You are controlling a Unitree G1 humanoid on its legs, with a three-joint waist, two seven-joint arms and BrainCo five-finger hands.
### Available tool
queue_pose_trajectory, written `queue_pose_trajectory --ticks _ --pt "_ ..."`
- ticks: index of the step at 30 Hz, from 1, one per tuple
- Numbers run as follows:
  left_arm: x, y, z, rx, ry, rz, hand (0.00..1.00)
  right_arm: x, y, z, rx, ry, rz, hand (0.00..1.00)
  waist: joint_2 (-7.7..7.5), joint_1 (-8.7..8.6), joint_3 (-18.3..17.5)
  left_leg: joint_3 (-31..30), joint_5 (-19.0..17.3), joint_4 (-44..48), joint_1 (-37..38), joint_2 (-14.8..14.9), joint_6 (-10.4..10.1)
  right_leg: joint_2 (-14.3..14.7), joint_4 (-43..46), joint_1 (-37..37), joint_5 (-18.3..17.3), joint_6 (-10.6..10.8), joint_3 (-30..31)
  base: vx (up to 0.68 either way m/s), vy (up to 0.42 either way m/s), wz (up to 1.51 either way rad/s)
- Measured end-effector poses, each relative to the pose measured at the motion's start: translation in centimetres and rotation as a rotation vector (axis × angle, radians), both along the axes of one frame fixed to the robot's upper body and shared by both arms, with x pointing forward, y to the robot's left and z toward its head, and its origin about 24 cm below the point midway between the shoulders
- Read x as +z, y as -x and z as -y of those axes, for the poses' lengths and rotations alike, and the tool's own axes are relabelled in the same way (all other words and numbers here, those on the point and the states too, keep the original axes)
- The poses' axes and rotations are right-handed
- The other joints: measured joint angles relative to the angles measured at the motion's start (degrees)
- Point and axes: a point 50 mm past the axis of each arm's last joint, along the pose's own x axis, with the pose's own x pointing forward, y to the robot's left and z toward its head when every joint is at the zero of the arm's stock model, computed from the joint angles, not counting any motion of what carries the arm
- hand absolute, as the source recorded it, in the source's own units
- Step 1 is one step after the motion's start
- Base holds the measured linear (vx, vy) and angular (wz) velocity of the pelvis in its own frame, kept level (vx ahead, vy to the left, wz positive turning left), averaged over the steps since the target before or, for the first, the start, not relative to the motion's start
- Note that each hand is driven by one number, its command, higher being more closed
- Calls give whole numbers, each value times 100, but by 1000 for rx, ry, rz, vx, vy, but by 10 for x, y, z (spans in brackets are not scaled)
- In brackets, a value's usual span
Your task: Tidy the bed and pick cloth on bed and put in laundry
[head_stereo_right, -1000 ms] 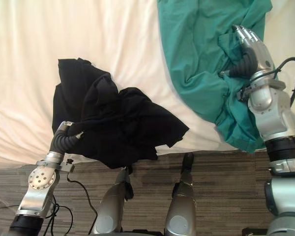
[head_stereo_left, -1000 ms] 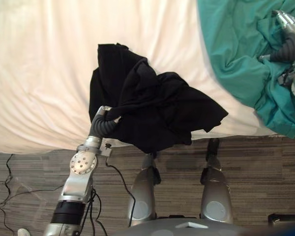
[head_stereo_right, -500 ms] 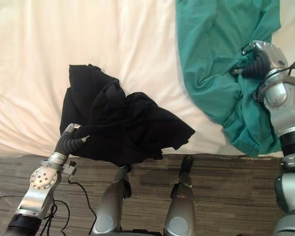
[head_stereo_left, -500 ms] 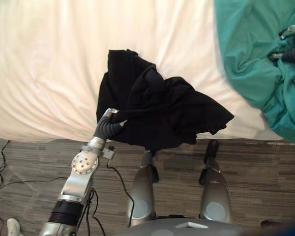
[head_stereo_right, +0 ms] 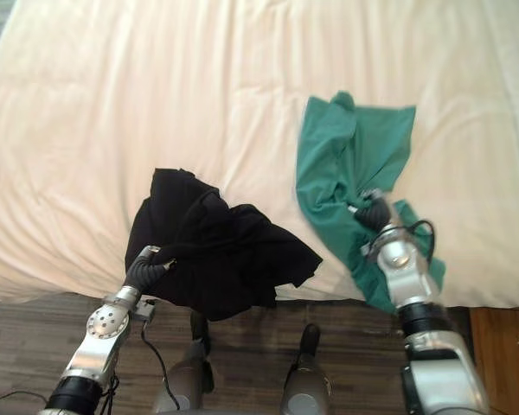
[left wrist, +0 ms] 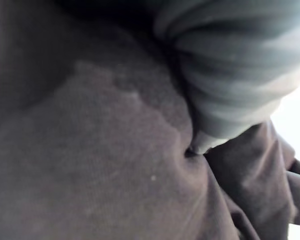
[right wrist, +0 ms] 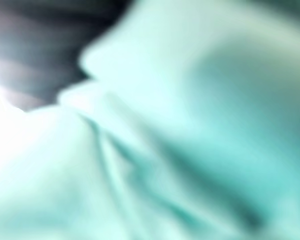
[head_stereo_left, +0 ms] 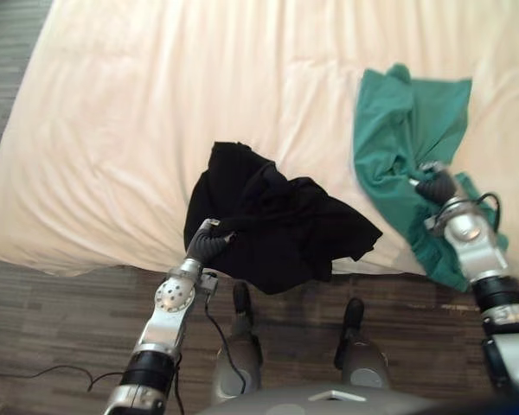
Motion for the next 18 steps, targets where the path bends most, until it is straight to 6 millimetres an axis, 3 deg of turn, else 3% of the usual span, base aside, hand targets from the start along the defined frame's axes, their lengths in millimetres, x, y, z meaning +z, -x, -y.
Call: queue_pose_trajectory --ticks 2,8,14,18 --pt "-12 4 -1 40 -12 -47 100 -29 12 -18 0 -111 -74 100 -100 -8 -209 86 -61 -2 155 1 -8 1 -74 144 -18 34 54 -44 6 -15" --pt "-41 17 -10 113 -41 -176 100 -77 36 -46 -22 -269 -227 100 -245 -125 -533 287 -210 -33 652 -10 -40 12 -322 587 17 79 236 7 -6 -18" --pt "-64 32 -9 187 -4 -282 100 -104 54 -44 -148 -437 -310 100 -210 -122 -735 390 -359 -39 1051 -12 -90 16 -397 966 -8 80 295 53 -14 -6" --pt "-75 40 -8 273 85 -335 100 -123 71 -38 -302 -607 -348 100 -281 -127 -821 311 -449 -41 1306 -29 -117 14 -491 1367 -73 77 154 63 -15 12"
